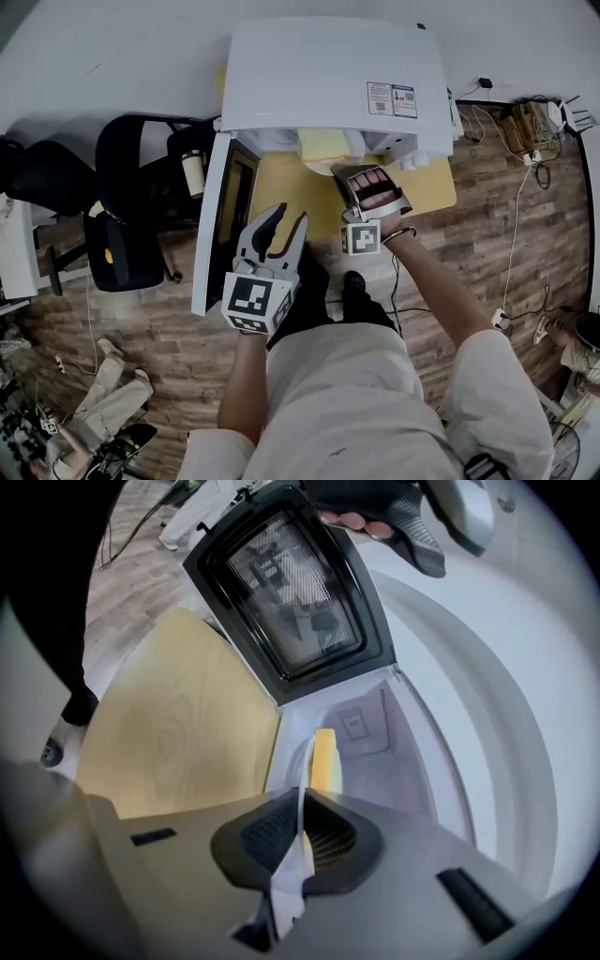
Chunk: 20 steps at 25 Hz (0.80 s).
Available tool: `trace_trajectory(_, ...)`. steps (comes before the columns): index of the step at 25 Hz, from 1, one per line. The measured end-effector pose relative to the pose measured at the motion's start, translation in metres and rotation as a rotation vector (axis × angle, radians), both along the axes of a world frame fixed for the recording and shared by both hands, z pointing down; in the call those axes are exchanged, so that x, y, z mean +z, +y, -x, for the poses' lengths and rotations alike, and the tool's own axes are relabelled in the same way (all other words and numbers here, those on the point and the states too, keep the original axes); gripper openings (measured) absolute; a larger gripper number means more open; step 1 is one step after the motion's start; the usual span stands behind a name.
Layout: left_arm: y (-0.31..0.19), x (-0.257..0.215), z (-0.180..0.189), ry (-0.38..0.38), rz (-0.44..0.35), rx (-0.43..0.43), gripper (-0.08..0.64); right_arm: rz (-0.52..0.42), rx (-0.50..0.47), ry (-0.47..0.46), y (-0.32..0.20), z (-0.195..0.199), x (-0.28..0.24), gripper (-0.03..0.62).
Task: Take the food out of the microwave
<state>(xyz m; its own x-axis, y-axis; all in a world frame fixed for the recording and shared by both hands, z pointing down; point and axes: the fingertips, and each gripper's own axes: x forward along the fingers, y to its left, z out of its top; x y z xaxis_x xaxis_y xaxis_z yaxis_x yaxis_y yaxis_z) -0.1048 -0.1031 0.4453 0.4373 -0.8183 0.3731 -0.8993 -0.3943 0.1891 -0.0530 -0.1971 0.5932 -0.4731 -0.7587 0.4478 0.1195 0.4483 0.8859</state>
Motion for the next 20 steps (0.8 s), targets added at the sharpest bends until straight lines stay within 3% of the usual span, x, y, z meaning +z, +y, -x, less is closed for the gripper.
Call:
trace_trajectory(10,0.045,-0.019,-0.03,0.016,-0.032,-0.109,0.126,0.008,-0.144,-0.007,0.068,-0.026,-0.031,0.009)
trace_trajectory(20,0.091,-0.045,-0.063,0.013,-0.092,-0.179,0.124,-0.043,-0.26,-0.031,0.13,-0.06,-0.083,0.011)
